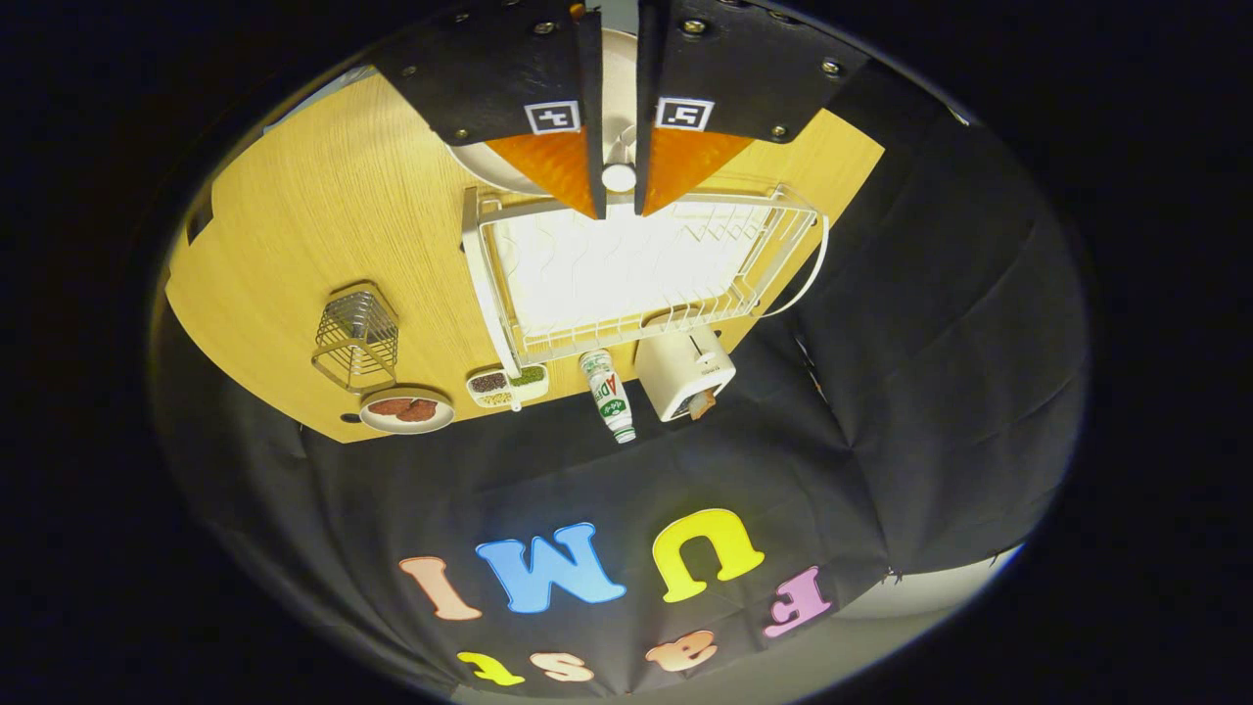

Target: Take the plate from the dish rack, then take the spoon from the basket and place it into the plate.

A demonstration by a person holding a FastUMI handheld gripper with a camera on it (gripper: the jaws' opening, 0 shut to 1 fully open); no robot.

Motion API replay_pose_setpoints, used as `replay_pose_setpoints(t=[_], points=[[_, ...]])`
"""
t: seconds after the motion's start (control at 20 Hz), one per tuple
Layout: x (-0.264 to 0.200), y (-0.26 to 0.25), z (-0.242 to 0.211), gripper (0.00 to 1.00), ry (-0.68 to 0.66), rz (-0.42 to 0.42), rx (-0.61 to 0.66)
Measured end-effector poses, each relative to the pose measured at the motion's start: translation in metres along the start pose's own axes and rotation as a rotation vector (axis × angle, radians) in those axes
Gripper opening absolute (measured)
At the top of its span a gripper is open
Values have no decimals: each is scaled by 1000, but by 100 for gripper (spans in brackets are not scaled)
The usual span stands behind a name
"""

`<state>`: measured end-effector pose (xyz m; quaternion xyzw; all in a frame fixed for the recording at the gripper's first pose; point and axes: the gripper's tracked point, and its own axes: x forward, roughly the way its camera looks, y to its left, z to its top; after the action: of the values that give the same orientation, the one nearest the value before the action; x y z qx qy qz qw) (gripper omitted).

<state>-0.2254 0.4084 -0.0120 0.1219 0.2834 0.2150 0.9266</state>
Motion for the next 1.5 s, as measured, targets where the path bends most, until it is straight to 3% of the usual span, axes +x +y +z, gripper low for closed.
replay_pose_setpoints(t=[0.25,0.65,1.05,1.3,1.4,1.5], points=[[-2,-7,14,25,-32,-2,8],[-17,-10,55,28,-113,-18,-22],[-63,-8,177,28,-386,-69,-185],[-87,-22,228,32,-501,-124,-245],[-93,-26,237,42,-525,-136,-253],[-99,-32,242,79,-540,-149,-253]])
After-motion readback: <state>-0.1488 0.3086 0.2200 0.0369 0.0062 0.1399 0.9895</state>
